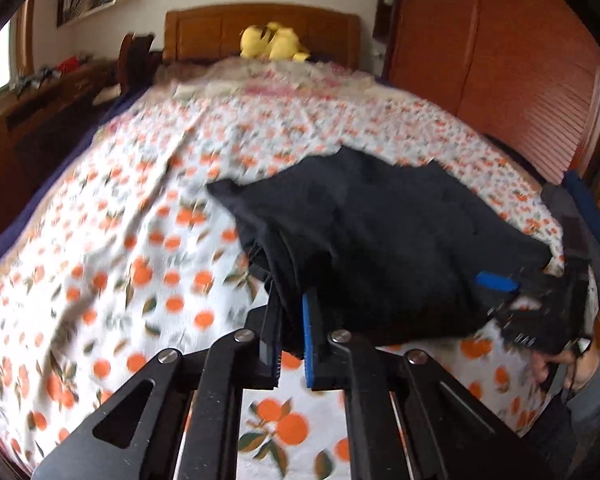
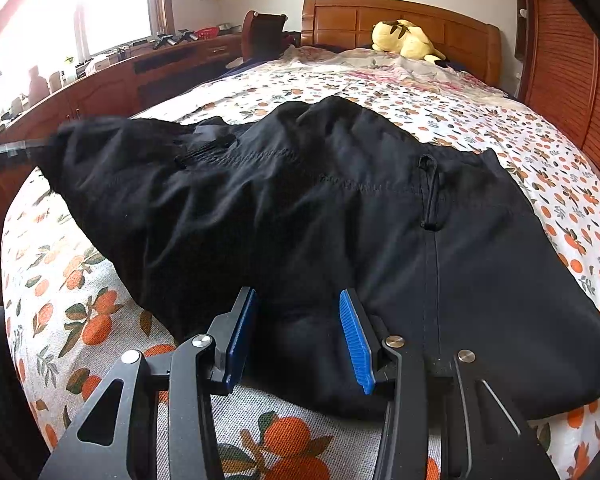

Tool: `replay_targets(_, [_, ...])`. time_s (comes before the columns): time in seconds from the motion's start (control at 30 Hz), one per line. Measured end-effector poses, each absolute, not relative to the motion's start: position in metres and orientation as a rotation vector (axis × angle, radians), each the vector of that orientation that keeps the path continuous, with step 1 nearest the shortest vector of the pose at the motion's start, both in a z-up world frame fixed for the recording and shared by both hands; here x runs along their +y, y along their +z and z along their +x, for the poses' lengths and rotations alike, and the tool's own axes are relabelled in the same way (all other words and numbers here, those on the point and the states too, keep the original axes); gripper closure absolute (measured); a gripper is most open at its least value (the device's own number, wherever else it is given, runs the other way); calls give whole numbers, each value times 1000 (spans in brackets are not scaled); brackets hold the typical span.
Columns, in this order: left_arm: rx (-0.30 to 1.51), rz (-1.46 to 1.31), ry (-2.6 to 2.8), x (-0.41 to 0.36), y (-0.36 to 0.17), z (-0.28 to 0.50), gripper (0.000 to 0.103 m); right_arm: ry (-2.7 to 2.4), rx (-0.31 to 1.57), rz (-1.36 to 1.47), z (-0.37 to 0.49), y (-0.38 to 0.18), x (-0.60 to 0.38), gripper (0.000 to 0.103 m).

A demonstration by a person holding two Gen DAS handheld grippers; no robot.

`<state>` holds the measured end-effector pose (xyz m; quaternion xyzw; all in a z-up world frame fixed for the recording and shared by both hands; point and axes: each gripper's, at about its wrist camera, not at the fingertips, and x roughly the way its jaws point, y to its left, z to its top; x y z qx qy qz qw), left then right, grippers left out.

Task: Fold large clothes
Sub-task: 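Grasp the folded edge with the left tool and fold it over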

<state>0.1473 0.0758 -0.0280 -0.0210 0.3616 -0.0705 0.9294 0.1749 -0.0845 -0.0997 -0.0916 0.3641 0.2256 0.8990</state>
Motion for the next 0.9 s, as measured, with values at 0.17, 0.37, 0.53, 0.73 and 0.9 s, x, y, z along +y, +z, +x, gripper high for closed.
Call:
replay_targets(0.17, [681, 3, -195, 41, 7, 162, 96, 427, 725, -164, 171, -90, -91, 58])
replay_targets(0.37, [650, 46, -322, -30, 32, 188, 99, 402, 657, -152, 152, -62, -128, 58])
replay_targets(0.53, [651, 47, -469, -94, 37, 202, 103, 320, 639, -178, 137, -55, -173, 58])
replay_targets(0.73, [663, 119, -503, -153, 33, 213, 103, 263, 664, -140, 123, -56, -219, 58])
replay_targets(0.9, [665, 94, -453, -122, 35, 195, 103, 281, 676, -153, 124, -58, -216, 58])
